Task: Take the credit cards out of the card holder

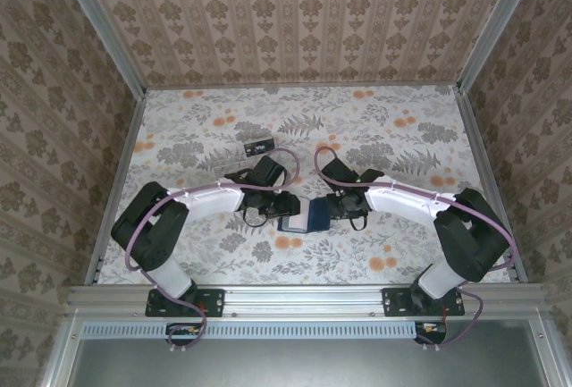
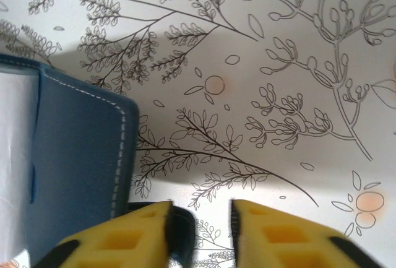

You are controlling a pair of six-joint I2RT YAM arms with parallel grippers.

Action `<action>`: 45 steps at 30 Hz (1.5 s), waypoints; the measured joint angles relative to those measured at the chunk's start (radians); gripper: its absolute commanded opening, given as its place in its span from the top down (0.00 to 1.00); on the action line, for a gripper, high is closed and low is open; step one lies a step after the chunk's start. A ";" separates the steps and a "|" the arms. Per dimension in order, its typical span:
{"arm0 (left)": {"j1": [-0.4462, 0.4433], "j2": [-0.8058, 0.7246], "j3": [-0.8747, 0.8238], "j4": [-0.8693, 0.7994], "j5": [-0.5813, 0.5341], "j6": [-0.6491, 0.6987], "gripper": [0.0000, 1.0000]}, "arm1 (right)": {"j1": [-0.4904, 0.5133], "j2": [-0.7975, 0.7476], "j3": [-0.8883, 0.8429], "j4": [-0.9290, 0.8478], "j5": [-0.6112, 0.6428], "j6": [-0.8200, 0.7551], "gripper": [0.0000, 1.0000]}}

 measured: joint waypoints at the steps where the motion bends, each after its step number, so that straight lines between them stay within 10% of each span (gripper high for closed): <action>1: -0.002 0.000 0.001 0.000 0.001 0.000 0.61 | -0.005 -0.002 -0.003 0.006 -0.010 0.006 0.60; 19: -0.017 0.046 0.027 0.073 0.104 0.002 0.63 | -0.034 0.037 -0.011 0.076 -0.092 0.037 0.75; 45: -0.029 0.077 0.079 0.085 0.143 0.020 0.65 | -0.092 -0.034 -0.035 0.178 -0.298 0.083 0.57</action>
